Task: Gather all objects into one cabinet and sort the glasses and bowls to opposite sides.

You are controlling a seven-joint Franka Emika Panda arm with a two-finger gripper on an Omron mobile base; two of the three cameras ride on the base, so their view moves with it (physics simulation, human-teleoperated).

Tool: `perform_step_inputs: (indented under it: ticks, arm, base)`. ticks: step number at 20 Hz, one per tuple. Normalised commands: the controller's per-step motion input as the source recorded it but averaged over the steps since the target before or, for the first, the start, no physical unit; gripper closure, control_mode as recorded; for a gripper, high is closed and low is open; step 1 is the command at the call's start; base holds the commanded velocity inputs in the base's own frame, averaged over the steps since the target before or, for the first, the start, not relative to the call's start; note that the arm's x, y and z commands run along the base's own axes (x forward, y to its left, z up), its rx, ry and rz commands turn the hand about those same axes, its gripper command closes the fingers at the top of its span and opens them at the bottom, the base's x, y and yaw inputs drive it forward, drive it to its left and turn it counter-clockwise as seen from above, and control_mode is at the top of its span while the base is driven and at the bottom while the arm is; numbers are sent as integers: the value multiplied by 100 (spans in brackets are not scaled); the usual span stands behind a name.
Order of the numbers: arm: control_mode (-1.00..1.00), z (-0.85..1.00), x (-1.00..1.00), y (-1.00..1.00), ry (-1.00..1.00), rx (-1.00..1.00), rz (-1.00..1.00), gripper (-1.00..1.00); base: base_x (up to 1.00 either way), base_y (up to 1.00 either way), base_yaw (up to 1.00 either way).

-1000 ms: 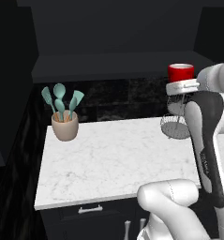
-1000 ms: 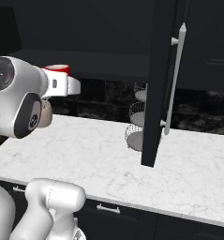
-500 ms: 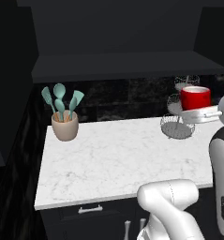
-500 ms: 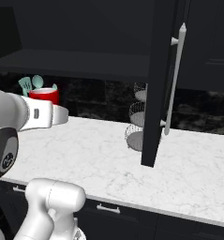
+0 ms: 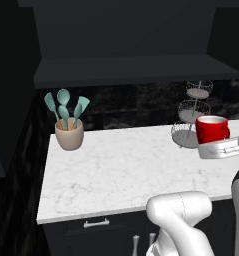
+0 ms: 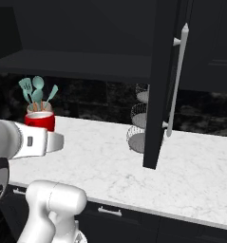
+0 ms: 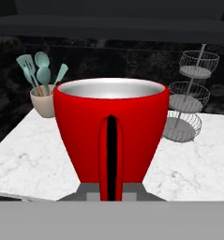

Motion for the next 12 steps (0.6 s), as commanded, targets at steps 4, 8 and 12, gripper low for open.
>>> perform_step_inputs:
  ticks: [4, 8, 12]
  arm:
    - [100, -14, -7, 2, 0, 0, 0, 100]
    - [100, 0, 0, 0, 0, 0, 0, 100]
    - [100, 0, 0, 0, 0, 0, 0, 100]
  base:
    - [-26, 6, 0]
    - [-54, 14, 0]
    - [-76, 9, 0]
